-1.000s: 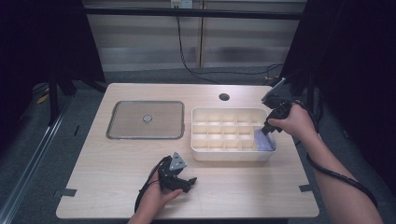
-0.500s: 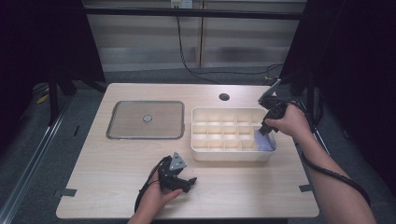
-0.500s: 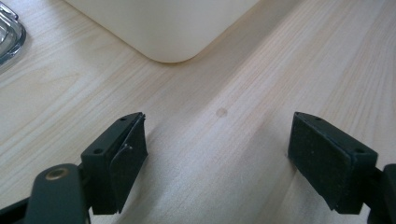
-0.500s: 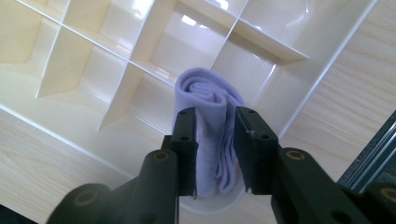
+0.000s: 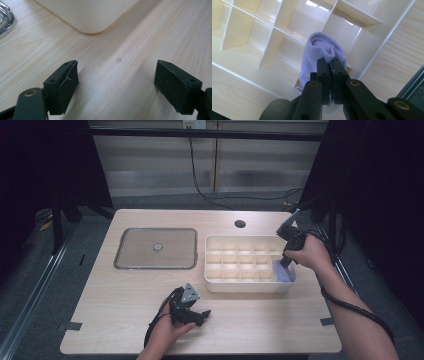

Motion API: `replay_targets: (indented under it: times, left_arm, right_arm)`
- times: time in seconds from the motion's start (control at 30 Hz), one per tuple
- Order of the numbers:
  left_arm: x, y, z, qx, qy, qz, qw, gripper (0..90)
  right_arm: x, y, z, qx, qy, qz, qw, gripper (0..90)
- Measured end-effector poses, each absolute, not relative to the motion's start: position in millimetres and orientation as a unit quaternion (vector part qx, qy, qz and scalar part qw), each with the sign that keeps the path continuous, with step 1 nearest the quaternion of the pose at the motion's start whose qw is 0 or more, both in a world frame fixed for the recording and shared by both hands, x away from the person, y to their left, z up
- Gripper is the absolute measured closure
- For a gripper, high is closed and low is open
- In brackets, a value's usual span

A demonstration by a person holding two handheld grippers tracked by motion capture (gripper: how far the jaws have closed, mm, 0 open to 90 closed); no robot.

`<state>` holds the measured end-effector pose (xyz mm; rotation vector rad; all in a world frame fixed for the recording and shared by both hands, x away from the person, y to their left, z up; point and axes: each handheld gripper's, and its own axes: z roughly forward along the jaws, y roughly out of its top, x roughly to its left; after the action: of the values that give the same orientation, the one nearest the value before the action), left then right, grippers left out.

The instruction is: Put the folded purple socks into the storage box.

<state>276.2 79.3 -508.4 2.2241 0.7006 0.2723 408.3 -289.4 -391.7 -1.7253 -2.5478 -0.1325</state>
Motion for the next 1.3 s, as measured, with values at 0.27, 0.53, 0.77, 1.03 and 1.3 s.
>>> replay_targets:
  times: [0.27,0.53,0.77,1.03,1.3]
  left_arm:
    - [276,79,-508,0.874,0.275,0.107,0.386,19.0]
    - [276,79,-509,0.873,0.277,0.105,0.388,19.0]
    - [276,79,-509,0.873,0.277,0.105,0.388,19.1]
    - [276,80,-508,0.876,0.274,0.105,0.384,19.1]
    - [276,79,-508,0.875,0.275,0.105,0.385,19.1]
  right_arm:
    - [405,-290,-405,-0.562,-0.825,-0.038,0.036,87.9]
    - [398,-291,-411,-0.563,-0.825,-0.041,0.039,87.9]
    - [392,-291,-417,-0.562,-0.825,-0.045,0.035,87.9]
    - [388,-292,-432,-0.563,-0.824,-0.035,0.041,88.0]
    - [387,-289,-441,-0.562,-0.826,-0.025,0.037,88.1]
